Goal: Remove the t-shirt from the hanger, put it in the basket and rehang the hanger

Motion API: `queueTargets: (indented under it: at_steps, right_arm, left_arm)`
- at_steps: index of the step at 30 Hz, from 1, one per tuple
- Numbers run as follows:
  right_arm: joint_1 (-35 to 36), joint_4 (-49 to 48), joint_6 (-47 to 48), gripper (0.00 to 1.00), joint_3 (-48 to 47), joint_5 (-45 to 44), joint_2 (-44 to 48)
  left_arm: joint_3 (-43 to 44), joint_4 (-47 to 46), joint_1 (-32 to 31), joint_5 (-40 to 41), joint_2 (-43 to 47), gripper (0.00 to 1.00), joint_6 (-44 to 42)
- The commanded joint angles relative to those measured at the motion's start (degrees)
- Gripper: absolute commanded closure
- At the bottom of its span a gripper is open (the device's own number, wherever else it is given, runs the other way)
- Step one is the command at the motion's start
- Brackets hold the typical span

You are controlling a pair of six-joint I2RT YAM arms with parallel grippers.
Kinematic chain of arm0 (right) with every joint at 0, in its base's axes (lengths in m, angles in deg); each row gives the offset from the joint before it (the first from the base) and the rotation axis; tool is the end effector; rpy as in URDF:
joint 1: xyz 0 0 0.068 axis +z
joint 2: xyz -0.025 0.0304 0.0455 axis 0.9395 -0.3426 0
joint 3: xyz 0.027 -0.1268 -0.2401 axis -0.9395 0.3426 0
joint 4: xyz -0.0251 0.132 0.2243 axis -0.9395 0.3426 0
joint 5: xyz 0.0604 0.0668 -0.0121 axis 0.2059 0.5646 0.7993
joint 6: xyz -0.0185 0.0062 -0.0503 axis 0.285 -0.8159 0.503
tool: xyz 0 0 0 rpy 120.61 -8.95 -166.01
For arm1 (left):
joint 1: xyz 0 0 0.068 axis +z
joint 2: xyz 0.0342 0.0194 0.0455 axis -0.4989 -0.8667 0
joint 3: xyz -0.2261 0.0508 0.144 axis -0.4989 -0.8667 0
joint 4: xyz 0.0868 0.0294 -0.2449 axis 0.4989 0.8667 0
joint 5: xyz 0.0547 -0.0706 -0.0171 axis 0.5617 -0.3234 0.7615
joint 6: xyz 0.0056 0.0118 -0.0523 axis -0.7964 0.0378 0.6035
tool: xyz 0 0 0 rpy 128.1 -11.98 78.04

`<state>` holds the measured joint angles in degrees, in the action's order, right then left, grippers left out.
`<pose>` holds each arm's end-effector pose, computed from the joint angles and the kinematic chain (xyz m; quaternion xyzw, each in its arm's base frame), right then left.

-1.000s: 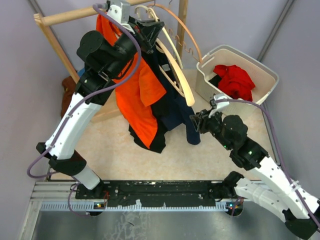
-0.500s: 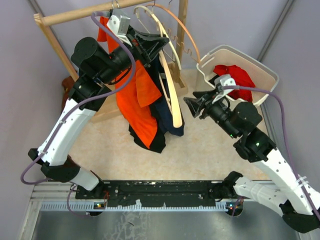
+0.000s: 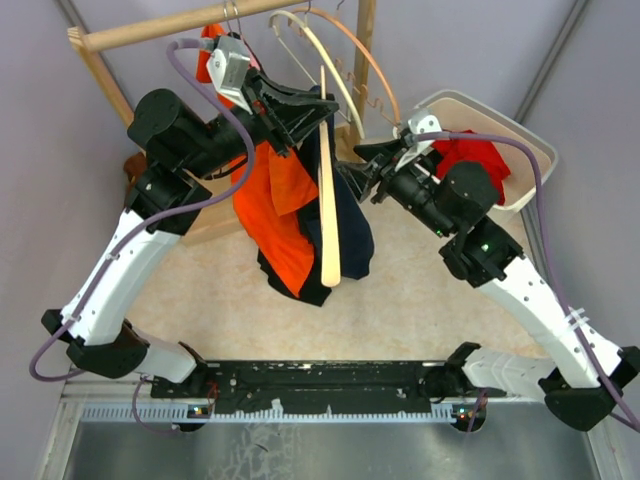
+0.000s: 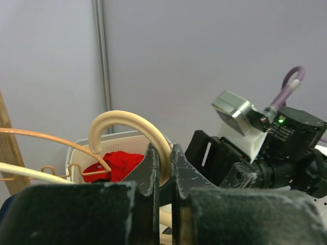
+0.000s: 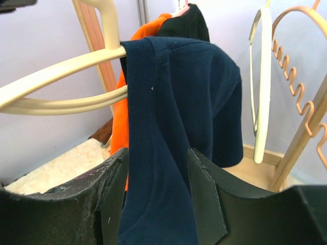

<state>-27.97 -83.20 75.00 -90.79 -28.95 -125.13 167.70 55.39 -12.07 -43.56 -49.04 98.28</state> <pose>0.1586 0.1464 0.4842 -0.2371 0.5838 0.3185 0.7082 0.1902 -0.1893 0.5872 0.3018 0.4785 -0.4566 0.6866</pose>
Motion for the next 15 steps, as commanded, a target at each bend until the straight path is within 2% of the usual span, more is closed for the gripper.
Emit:
queueTargets:
  at_steps: [1, 6, 12, 15]
  right_arm:
    - [0.4, -4.8, 0.0, 0.51, -3.8, 2.8, -1.5]
    - [0.4, -5.8, -1.1, 0.53, -5.0, 4.2, -3.7]
    - [0.4, -7.1, -1.8, 0.69, -5.4, 1.4, -4.6]
    - [0.4, -6.8, -1.6, 0.69, -5.9, 0.4, -5.4]
  left_arm:
    - [0.0, -5.4, 0.2, -4.3, 2.1, 1.0, 1.3]
    - [-1.0, -5.9, 0.2, -5.9, 2.6, 1.0, 1.9]
    - [-1.8, -6.1, 0.2, -8.2, 3.5, 1.0, 2.7]
    - [-1.6, -6.0, 0.2, -10.6, 3.9, 1.0, 3.1]
